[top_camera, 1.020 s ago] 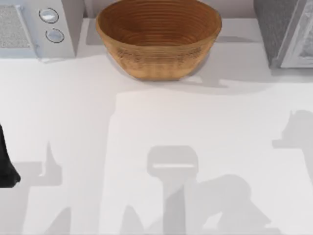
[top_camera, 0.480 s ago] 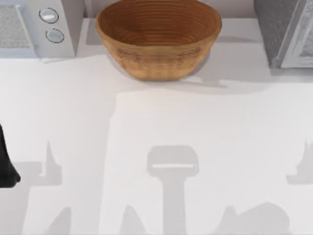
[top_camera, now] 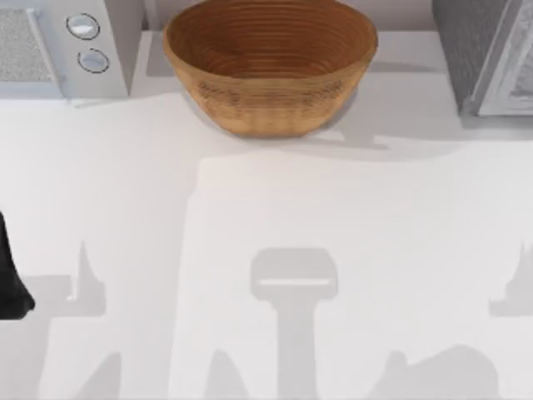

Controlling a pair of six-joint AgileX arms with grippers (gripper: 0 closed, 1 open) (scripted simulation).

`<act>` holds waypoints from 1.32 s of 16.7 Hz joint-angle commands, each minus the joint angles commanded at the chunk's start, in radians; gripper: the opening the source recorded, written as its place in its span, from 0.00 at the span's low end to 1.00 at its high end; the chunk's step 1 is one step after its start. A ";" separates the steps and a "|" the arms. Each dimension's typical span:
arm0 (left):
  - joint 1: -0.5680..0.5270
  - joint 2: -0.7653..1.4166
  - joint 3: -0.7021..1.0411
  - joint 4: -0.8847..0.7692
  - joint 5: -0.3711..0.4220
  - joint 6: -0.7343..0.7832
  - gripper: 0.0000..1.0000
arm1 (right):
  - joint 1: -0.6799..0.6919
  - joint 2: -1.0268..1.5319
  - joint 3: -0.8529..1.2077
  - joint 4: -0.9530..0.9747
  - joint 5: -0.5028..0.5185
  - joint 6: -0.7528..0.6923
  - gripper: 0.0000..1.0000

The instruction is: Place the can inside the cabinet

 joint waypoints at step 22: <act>0.000 0.000 0.000 0.000 0.000 0.000 1.00 | 0.171 1.247 1.641 -0.398 0.183 0.014 0.00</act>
